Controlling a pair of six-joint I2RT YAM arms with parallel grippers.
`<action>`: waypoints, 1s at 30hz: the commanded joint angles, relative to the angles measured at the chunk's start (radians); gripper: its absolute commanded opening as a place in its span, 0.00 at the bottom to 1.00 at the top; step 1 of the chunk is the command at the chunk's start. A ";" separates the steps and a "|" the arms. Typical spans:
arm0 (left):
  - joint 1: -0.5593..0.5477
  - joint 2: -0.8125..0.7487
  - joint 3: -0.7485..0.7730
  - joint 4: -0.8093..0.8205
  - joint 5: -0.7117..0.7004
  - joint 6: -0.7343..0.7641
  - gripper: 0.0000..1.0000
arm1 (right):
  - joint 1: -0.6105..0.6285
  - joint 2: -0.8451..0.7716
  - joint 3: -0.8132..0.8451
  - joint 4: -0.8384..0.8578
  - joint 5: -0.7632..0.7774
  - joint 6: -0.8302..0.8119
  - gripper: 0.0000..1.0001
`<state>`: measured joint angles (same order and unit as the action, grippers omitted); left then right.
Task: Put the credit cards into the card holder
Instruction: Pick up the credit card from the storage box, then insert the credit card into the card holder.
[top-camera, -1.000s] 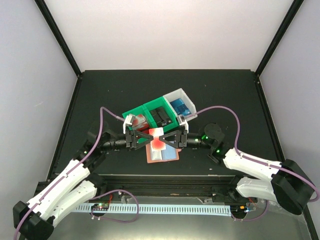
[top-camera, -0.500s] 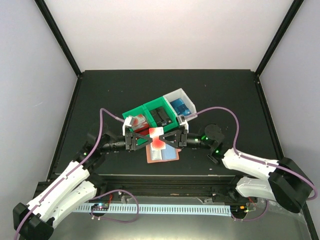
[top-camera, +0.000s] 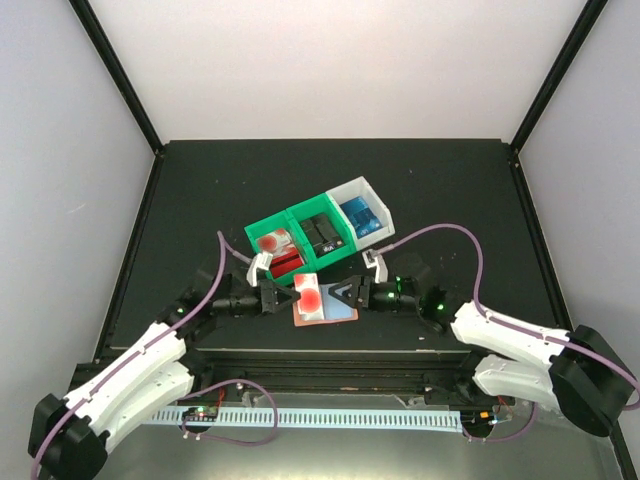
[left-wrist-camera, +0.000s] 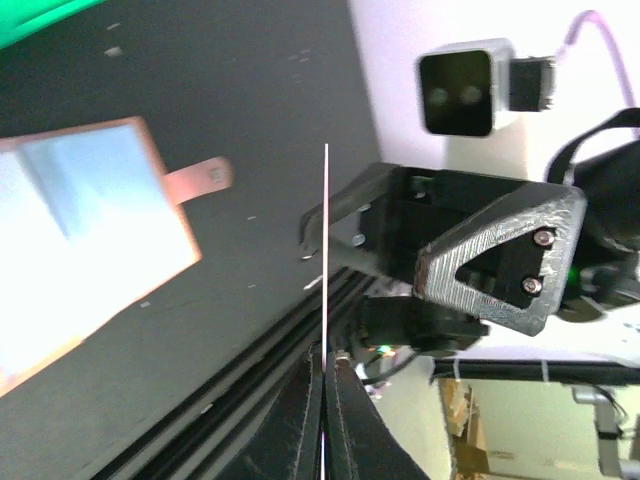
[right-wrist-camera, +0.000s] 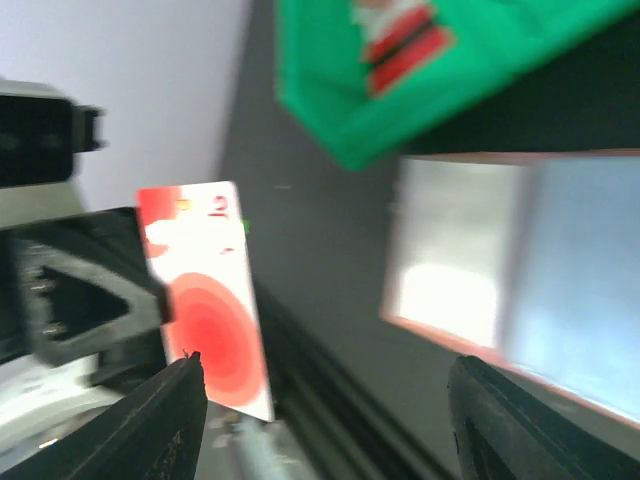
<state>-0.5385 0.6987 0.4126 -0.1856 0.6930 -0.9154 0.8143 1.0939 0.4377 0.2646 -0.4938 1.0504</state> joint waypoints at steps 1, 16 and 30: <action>-0.006 0.067 -0.056 0.057 -0.077 0.026 0.01 | 0.026 0.005 0.068 -0.456 0.317 -0.217 0.67; -0.071 0.376 -0.056 0.281 -0.219 -0.079 0.02 | 0.207 0.428 0.379 -0.766 0.763 -0.225 0.54; -0.119 0.521 -0.052 0.400 -0.216 -0.133 0.01 | 0.207 0.541 0.401 -0.774 0.739 -0.213 0.38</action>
<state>-0.6476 1.2118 0.3233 0.1436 0.4931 -1.0306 1.0161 1.6035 0.8249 -0.4782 0.2264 0.8295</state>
